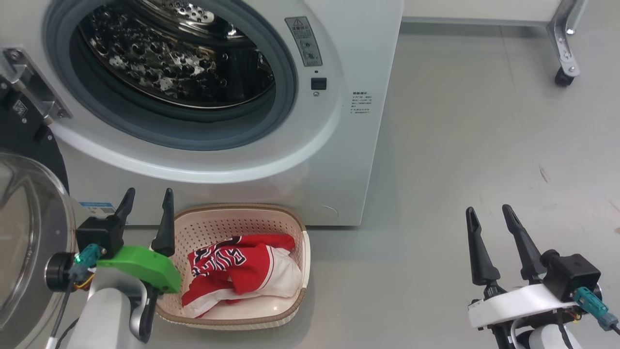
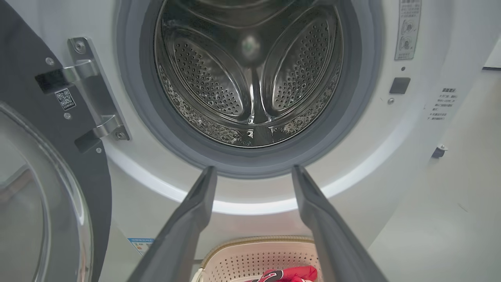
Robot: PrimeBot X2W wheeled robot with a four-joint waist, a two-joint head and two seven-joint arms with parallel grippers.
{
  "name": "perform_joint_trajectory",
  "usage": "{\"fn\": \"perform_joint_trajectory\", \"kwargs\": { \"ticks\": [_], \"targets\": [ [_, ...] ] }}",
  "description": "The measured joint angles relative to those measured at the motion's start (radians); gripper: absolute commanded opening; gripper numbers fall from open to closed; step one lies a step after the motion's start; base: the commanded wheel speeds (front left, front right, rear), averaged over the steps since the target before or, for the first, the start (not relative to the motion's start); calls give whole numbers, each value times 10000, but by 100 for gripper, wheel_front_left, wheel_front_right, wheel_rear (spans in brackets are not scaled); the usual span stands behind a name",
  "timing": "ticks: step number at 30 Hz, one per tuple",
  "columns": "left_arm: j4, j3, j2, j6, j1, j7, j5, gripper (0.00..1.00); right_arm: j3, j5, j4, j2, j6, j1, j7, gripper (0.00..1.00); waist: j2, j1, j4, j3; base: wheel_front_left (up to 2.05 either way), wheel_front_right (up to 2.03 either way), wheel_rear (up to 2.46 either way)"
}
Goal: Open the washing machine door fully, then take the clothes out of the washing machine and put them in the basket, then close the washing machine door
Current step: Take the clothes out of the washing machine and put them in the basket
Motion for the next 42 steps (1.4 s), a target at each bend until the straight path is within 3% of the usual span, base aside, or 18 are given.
{"fn": "perform_joint_trajectory", "kwargs": {
  "ticks": [15, 42],
  "targets": [
    [-1264, -42, -38, -8, 2297, -12, -466, 100, -219, 232, -73, 109, 0, 1035, 0, 100, 0, 0, 196, -1252, 0, 0, 0],
    [-2362, -405, -38, -10, 3126, -12, -617, 100, -196, 232, -376, 113, 13, 1372, 0, 100, 0, 0, 31, -1414, 0, 0, 0]
  ]
}}
